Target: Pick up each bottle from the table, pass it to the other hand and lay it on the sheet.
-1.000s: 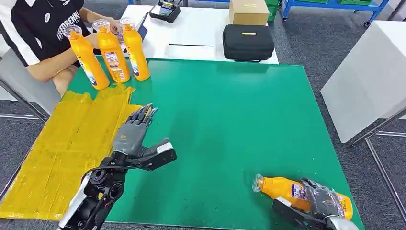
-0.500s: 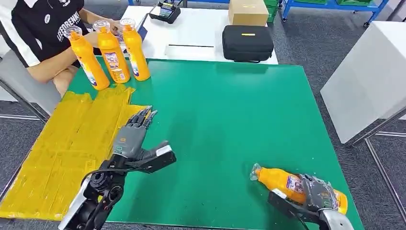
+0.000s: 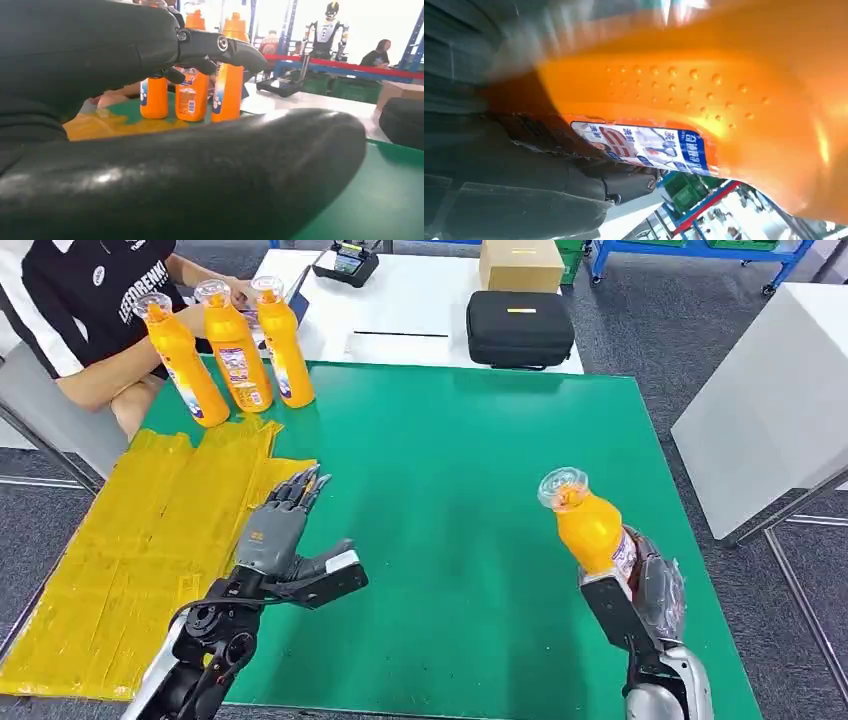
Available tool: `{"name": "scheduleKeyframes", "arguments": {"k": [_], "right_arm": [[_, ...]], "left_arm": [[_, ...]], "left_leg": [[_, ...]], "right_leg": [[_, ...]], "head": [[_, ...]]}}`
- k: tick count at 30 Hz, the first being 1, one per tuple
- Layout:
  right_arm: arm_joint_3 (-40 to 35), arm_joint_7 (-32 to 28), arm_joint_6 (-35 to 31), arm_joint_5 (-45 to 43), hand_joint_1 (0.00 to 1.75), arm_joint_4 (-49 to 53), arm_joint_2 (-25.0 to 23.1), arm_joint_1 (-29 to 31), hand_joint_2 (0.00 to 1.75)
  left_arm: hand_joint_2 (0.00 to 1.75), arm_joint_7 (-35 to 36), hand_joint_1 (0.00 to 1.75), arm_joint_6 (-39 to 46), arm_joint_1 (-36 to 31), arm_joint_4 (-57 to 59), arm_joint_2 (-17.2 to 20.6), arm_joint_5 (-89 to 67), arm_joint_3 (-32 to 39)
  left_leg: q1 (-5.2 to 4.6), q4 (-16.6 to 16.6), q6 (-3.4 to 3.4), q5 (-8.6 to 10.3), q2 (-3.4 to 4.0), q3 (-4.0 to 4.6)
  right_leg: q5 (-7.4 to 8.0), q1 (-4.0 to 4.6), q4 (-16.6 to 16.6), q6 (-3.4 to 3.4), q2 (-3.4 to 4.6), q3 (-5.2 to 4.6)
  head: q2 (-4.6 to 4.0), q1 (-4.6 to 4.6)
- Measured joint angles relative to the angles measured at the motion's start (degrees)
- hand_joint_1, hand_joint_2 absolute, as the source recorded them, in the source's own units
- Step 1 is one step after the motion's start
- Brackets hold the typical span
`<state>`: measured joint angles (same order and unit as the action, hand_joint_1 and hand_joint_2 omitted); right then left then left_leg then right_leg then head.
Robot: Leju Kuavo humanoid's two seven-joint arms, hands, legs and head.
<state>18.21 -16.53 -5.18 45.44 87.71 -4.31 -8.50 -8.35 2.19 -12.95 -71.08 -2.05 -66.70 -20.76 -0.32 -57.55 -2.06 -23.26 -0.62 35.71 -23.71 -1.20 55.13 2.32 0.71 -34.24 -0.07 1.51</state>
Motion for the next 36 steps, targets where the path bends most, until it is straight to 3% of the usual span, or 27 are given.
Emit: {"name": "scheduleKeyframes", "arguments": {"k": [2,3,9,16,36], "right_arm": [[0.0,-1.0,-0.6,-1.9,1.75,0.0,-0.8,0.3,1.75],[0.0,-1.7,-0.9,-2.7,1.75,0.0,-1.2,0.5,1.75],[-3.0,-3.2,-2.0,-6.2,1.75,-0.7,-2.5,2.4,1.75],[-12.9,-5.2,-4.3,-9.7,1.75,-4.0,-2.7,5.8,1.75],[-27.3,-7.6,-5.2,-11.2,1.75,-12.5,-3.3,14.9,1.75]], "left_arm": [[0.0,-1.1,0.0,-0.2,-0.5,0.2,-0.2,1.9,0.2],[1.75,-1.9,0.0,-0.4,-0.8,0.3,-0.4,3.2,0.3],[1.75,-7.6,0.0,-5.5,-2.7,0.8,-1.9,17.0,0.5],[1.75,-10.4,0.0,-13.9,-3.1,-0.5,-2.5,36.0,0.4],[1.75,-10.4,0.0,-17.9,-6.2,-1.4,-4.0,45.9,-3.0]], "left_leg": [[0.0,0.0,0.0,0.0,0.0,0.0],[0.0,0.0,0.0,0.0,0.0,0.0],[0.01,0.0,0.0,0.01,0.02,0.01],[0.02,0.0,0.01,0.02,0.02,0.01],[0.01,0.0,-0.01,0.05,0.01,0.03]], "right_leg": [[0.0,0.0,0.0,0.0,0.0,0.0],[0.0,0.0,0.0,0.0,0.0,0.0],[0.01,0.01,0.0,0.01,0.01,0.0],[0.02,0.02,0.0,0.01,0.01,-0.02],[0.02,0.01,0.0,0.01,0.0,-0.02]], "head": [[0.0,0.02],[0.0,0.02],[0.0,0.02],[0.0,0.02],[0.0,0.02]]}}
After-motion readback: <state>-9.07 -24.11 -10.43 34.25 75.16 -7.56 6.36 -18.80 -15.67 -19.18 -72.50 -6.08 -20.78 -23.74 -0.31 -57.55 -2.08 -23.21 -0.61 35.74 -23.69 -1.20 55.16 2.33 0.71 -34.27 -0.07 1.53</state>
